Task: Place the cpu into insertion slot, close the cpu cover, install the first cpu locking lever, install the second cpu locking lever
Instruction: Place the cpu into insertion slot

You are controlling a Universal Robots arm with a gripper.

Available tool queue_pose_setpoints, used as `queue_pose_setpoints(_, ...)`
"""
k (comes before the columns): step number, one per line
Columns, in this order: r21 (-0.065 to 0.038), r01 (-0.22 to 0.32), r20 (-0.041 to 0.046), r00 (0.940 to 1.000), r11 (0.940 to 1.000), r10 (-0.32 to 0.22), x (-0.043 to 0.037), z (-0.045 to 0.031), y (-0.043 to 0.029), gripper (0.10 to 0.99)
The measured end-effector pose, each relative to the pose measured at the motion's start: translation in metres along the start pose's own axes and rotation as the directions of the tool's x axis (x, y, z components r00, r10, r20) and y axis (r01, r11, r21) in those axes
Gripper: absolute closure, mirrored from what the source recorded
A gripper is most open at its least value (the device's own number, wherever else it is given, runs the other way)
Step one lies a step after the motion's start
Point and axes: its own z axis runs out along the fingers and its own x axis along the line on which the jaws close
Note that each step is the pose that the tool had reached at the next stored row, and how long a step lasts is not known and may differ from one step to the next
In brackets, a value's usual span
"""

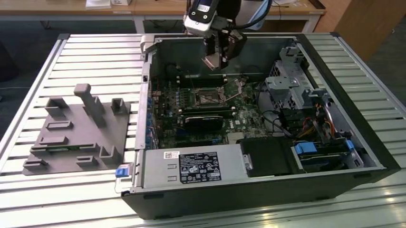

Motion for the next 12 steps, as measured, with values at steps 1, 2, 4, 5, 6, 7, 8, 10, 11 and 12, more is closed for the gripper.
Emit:
queue_pose_setpoints(1, 0.0, -0.018, 0.0013, 0.9998, 0.9998, 0.018, 0.0, 0.0003, 0.0, 0.545)
queue_pose_setpoints(2, -0.001, -0.036, 0.0029, 0.9994, 0.9994, 0.036, 0.0, 0.0005, -0.0001, 0.545)
queue_pose_setpoints(4, -0.001, -0.064, 0.0051, 0.998, 0.998, 0.064, 0.0, 0.0009, -0.0001, 0.545)
queue_pose_setpoints(5, -0.001, -0.073, 0.0059, 0.9973, 0.9973, 0.073, 0.0, 0.001, -0.0001, 0.545)
queue_pose_setpoints(6, -0.001, -0.078, 0.0064, 0.997, 0.997, 0.078, 0.0, 0.001, -0.0001, 0.545)
queue_pose_setpoints(7, -0.001, -0.079, 0.007, 0.9968, 0.9968, 0.079, 0.0, 0.0012, -0.0001, 0.545)
queue_pose_setpoints(8, -0.001, -0.079, 0.0077, 0.9968, 0.9968, 0.079, 0.0, 0.0015, -0.0001, 0.545)
queue_pose_setpoints(10, 0.0, -0.079, 0.0091, 0.9968, 0.9968, 0.079, 0.0, 0.0025, -0.0002, 0.545)
queue_pose_setpoints(11, 0.0, -0.079, 0.0093, 0.9968, 0.9968, 0.079, 0.0, 0.0031, -0.0002, 0.545)
queue_pose_setpoints(12, 0.0, -0.079, 0.0094, 0.9968, 0.9968, 0.079, 0.0, 0.0037, -0.0003, 0.545)
